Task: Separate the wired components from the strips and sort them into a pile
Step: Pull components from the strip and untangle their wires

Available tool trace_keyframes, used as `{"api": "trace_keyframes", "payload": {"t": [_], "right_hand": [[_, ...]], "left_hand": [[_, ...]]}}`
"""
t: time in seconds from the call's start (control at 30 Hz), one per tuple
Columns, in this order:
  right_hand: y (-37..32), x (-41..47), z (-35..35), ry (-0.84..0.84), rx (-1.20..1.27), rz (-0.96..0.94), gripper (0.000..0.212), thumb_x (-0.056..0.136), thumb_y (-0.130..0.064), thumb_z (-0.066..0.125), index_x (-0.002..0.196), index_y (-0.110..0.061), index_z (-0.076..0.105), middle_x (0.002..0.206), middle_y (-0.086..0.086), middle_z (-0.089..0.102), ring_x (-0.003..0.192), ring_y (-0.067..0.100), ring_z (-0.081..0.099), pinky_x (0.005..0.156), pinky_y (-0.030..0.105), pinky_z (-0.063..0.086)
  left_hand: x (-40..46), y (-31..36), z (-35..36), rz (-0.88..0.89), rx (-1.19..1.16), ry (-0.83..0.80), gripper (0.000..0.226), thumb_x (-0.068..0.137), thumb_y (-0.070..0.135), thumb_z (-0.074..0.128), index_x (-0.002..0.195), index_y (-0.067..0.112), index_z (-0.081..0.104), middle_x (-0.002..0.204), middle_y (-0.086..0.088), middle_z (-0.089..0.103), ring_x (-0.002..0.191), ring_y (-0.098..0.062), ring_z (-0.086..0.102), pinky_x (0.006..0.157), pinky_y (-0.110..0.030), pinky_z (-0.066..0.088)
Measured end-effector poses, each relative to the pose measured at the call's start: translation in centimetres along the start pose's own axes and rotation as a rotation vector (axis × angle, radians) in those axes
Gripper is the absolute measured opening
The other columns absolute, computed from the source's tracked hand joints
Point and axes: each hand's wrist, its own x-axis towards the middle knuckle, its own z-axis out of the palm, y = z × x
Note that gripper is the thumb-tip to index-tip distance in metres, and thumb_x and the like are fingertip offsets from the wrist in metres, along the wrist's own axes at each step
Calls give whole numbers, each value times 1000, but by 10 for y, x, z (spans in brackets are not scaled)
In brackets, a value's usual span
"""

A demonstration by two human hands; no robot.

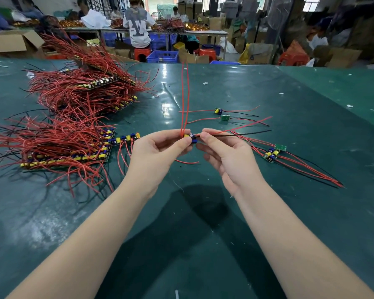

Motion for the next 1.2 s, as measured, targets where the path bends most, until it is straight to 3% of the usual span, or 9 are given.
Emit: {"api": "trace_keyframes", "payload": {"t": [0.23,0.4,0.57,0.83,1.03,1.2], "right_hand": [[-6,0,-1,-11,215,207,22,85,-6,67,67,-17,75,74,1,74,61,7,69,51,13,50],[-7,0,-2,1,117,116,10,87,-7,67,83,-16,69,80,0,75,71,11,72,60,16,54],[-15,4,-8,85,114,49,7,85,-7,69,82,-14,69,76,-3,72,63,10,69,58,17,53],[-23,8,-16,-39,89,-3,12,82,10,64,78,-2,64,69,7,70,69,20,72,65,20,56],[-23,9,-20,-39,84,40,6,83,6,65,79,1,66,70,10,71,68,22,73,61,20,56],[-21,9,-20,24,65,23,9,83,4,67,76,0,70,70,11,72,64,19,72,58,19,55]], "left_hand": [[-2,3,1,-143,-224,-93,17,82,-2,62,96,2,69,87,-7,75,76,-12,71,76,-17,55],[-1,3,2,-126,-215,-62,15,82,-1,62,95,2,69,85,-5,75,78,-12,70,75,-17,55],[0,4,1,-107,-187,-41,13,85,-3,61,94,3,69,84,-5,75,81,-13,71,75,-18,55],[4,7,-5,-122,-207,-17,12,87,-2,60,93,2,69,82,-3,74,78,-11,70,73,-16,54],[6,7,-8,-131,-211,-21,11,85,-1,62,92,2,70,84,-5,74,80,-13,71,73,-17,54],[5,4,-9,-106,-60,-36,12,84,-1,65,93,5,71,85,-5,75,79,-12,71,74,-17,54]]}}
